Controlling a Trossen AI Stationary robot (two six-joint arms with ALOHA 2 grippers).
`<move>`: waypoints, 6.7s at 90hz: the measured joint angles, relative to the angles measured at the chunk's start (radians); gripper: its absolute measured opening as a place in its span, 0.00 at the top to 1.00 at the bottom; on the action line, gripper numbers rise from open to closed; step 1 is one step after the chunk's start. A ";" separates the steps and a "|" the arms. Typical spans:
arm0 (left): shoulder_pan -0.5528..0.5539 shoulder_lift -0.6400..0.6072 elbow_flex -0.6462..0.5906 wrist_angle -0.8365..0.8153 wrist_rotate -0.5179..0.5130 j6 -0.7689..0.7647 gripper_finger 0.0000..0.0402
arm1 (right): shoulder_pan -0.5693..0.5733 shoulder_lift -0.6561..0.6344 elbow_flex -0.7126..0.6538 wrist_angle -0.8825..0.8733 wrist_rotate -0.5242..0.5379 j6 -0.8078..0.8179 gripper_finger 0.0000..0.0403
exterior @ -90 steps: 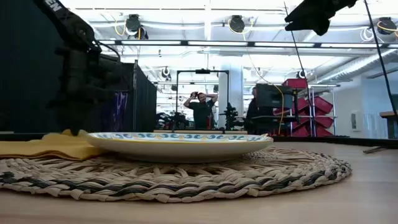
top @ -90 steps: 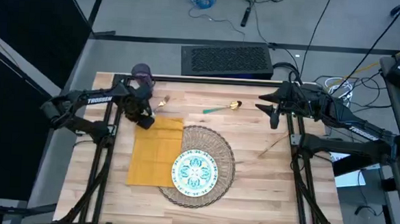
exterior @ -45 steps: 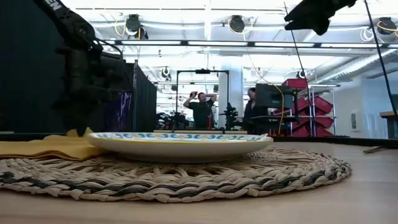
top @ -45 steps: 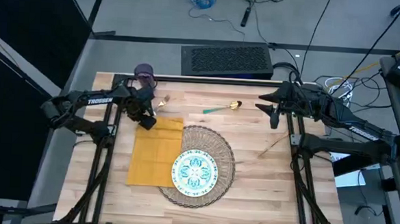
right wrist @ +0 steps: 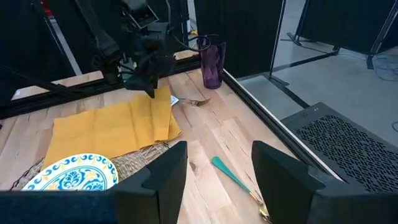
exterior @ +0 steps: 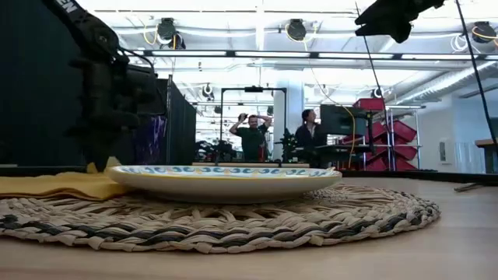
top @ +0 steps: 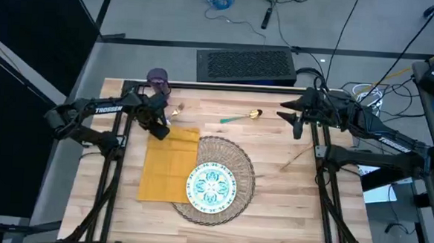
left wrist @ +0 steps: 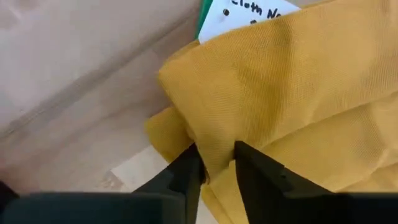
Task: Set table place
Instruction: Fold the yellow table napkin
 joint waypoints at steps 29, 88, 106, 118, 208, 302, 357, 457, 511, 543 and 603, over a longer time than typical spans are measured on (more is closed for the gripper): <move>-0.009 -0.101 0.011 -0.016 -0.002 0.002 1.00 | 0.000 0.011 0.000 0.001 0.000 0.000 0.59; -0.227 -0.117 -0.006 -0.053 -0.029 -0.063 0.94 | 0.000 0.016 0.000 0.008 0.000 0.007 0.59; -0.277 -0.117 -0.006 -0.053 0.005 -0.062 0.76 | 0.000 0.016 0.000 0.008 0.000 0.011 0.59; -0.317 -0.117 -0.006 -0.056 0.057 -0.062 0.66 | 0.000 0.016 0.000 0.008 0.000 0.011 0.59; -0.540 -0.110 -0.007 -0.173 -0.053 -0.089 0.63 | 0.000 0.015 0.000 0.020 0.000 0.011 0.59; -0.583 -0.086 0.014 -0.281 -0.096 -0.166 0.63 | 0.000 0.090 0.000 0.084 0.000 0.000 0.59; -0.580 -0.086 0.283 -0.403 -0.195 -0.132 0.63 | 0.000 0.090 0.000 0.084 0.000 -0.004 0.59; -0.485 0.242 0.232 -0.349 -0.187 -0.058 0.63 | 0.000 0.090 0.000 0.120 0.000 -0.029 0.59; -0.558 0.242 0.232 -0.367 0.002 -0.143 0.63 | 0.000 0.090 0.000 0.120 -0.003 -0.027 0.59; -0.558 0.242 0.228 -0.419 0.107 -0.118 0.63 | 0.000 0.090 0.000 0.119 -0.003 -0.027 0.59; -0.525 0.241 0.314 -0.237 -0.167 -0.031 0.63 | 0.000 0.090 0.000 0.131 -0.003 -0.028 0.59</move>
